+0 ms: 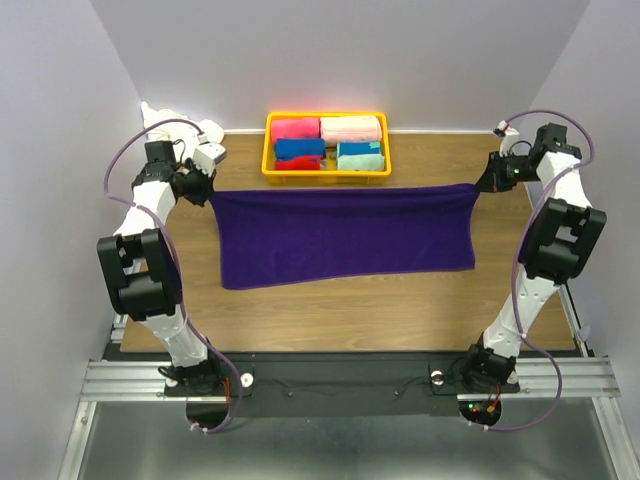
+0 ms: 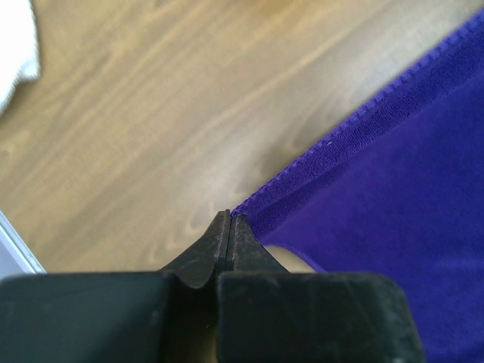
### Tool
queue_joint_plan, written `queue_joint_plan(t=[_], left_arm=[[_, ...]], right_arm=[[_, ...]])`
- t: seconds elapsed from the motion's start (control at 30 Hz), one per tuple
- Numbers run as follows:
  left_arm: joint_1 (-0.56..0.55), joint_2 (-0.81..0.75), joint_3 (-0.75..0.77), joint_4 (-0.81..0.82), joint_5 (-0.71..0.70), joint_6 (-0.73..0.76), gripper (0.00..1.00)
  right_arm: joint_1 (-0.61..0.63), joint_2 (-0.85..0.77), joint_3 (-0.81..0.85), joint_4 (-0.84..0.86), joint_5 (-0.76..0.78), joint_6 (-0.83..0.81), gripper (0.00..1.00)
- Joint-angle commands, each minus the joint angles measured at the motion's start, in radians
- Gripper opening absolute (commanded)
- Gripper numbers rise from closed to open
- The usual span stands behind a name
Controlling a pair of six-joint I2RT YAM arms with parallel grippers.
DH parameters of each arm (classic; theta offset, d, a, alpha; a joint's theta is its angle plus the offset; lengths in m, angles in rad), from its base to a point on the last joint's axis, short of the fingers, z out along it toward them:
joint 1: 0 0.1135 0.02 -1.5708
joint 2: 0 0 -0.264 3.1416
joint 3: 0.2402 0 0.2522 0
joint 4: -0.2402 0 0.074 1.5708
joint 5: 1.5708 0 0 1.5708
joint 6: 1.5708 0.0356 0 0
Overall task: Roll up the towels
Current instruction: Fold the towel
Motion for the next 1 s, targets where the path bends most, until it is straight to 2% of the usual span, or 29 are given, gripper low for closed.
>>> queue_joint_plan(t=[0.0, 0.17, 0.4, 0.63, 0.97], left_arm=[[0.006, 0.003, 0.078, 0.043, 0.019, 0.022, 0.00], [0.006, -0.058, -0.001, -0.041, 0.051, 0.152, 0.00], [0.007, -0.302, -0.260, -0.147, 0.059, 0.367, 0.00], [0.007, -0.420, -0.443, -0.206, 0.016, 0.528, 0.00], [0.007, -0.433, -0.543, -0.160, -0.052, 0.576, 0.00]], right_arm=[[-0.008, 0.009, 0.077, 0.052, 0.002, 0.022, 0.01], [-0.008, -0.052, -0.024, 0.048, 0.022, -0.059, 0.01], [-0.011, -0.197, -0.261, 0.046, 0.085, -0.193, 0.01], [-0.016, -0.260, -0.384, 0.044, 0.143, -0.306, 0.01], [-0.016, -0.233, -0.432, 0.046, 0.159, -0.348, 0.01]])
